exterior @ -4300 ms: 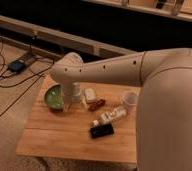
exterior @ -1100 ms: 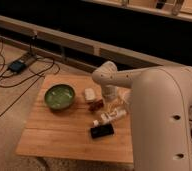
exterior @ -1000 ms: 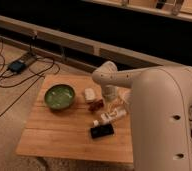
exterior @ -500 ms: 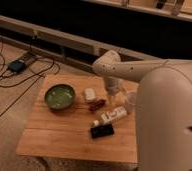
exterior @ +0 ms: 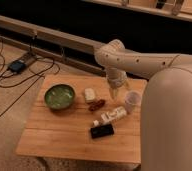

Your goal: Stand the bottle upright

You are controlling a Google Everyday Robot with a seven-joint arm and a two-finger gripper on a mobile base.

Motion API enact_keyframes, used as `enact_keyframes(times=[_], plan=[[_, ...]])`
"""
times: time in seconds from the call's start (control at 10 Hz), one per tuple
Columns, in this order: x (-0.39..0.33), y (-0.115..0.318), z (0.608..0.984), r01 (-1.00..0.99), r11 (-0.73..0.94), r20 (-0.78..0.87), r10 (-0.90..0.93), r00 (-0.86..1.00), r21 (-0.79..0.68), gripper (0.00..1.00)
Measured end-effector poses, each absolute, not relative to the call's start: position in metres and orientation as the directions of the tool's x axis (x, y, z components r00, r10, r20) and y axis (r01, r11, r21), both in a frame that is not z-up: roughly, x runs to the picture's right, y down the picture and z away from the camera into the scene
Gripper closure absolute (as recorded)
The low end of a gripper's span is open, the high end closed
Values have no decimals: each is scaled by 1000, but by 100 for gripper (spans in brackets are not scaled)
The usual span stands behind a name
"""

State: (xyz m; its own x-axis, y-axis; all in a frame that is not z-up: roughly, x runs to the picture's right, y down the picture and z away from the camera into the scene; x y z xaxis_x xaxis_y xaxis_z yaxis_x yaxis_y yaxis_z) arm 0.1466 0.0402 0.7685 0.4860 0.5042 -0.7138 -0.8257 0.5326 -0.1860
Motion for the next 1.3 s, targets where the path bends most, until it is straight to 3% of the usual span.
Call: enact_keyframes(times=[0.2, 0.9, 1.3], plan=[[140, 59, 779, -836, 514, -737, 486, 469, -192, 35], [127, 106, 751, -730, 619, -832, 215, 511, -288, 35], [128, 116, 777, -619, 682, -776, 118, 620, -391, 35]])
